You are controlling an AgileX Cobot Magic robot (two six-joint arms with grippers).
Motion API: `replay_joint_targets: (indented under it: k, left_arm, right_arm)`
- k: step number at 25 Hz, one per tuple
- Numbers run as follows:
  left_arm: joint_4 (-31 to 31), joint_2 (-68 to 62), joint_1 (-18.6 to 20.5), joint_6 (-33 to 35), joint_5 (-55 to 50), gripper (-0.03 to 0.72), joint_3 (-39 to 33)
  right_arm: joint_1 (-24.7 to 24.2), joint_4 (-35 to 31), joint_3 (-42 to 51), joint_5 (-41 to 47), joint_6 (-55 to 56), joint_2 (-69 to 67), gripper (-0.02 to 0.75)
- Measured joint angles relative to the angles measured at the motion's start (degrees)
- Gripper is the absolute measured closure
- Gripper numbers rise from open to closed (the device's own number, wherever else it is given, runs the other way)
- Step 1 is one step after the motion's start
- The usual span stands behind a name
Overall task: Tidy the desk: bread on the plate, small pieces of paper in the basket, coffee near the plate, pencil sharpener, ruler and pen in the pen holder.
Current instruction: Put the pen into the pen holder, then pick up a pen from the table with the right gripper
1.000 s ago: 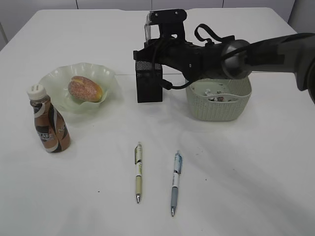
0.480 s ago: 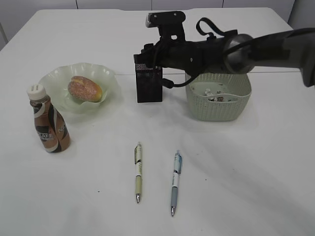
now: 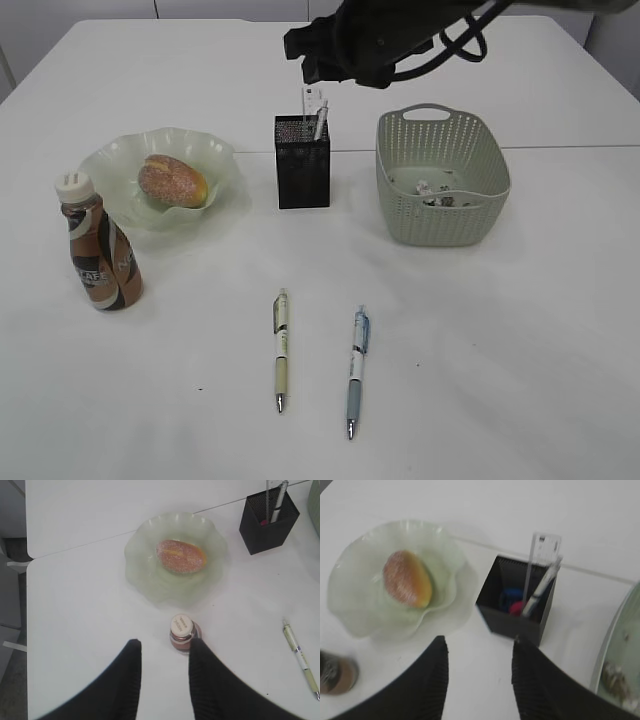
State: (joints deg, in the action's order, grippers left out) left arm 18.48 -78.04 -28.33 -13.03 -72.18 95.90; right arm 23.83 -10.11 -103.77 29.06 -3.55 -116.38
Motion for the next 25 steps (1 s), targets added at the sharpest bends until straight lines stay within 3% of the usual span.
replay_joint_targets:
  k: [5, 11, 18, 25]
  left_arm:
    - [0.0, 0.0, 0.0, 0.0, 0.0, 0.447, 0.0]
    - [-1.1, 0.0, 0.0, 0.0, 0.0, 0.447, 0.0]
    - [-6.0, 0.0, 0.0, 0.0, 0.0, 0.447, 0.0]
    - [-7.4, 0.1, 0.0, 0.0, 0.0, 0.447, 0.0]
  right_arm:
    - [0.0, -5.8, 0.0, 20.5, 1.4, 5.9, 0.438]
    - [0.0, -3.3, -0.1, 39.2, 10.5, 7.0, 0.437]
    - [0.1, -0.7, 1.0, 41.5, 20.2, 7.0, 0.365]
    - [1.2, -1.7, 6.9, 41.6, 23.6, 6.5, 0.352]
